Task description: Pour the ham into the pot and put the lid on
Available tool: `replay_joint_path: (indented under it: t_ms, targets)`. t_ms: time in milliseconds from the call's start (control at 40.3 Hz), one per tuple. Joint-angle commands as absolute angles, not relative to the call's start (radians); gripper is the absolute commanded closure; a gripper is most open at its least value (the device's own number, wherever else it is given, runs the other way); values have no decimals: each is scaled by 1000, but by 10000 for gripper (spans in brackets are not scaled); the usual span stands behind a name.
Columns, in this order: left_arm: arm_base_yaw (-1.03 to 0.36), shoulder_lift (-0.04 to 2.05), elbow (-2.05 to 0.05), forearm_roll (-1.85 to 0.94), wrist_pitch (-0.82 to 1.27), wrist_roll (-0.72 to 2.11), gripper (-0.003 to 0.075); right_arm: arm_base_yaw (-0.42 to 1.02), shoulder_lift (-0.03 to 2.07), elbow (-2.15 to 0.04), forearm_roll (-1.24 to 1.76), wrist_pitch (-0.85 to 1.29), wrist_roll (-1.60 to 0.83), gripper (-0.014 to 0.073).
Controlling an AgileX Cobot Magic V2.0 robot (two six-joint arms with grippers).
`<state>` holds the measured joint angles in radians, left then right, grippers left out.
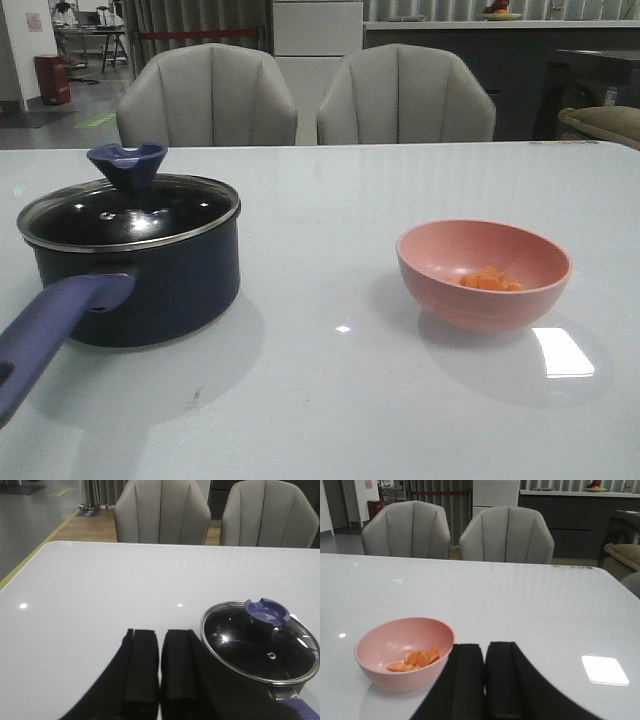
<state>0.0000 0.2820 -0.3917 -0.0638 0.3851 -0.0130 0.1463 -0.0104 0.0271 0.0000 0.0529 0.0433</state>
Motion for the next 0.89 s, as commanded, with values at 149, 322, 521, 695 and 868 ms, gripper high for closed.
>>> replay_joint_path:
  t_ms: [149,322,521,695,868]
  targets:
    - [-10,300,-430,-75,329,-16,451,146,-30,22,-8,-34,41,450]
    - [-10,300,-432,-71,329,-16,148,146,-30,22,-8,-34,41,450]
    - [-10,300,-432,-84,328,-16,117,146,-30,22,-8,-34,41,450]
    - [-25,313,-442,-120,341,-16,117,146,-30,22,-8,-34,41,450]
    - [-80,450,-533,-117,447,-16,113,146,-30,22,-8,-34,41,450]
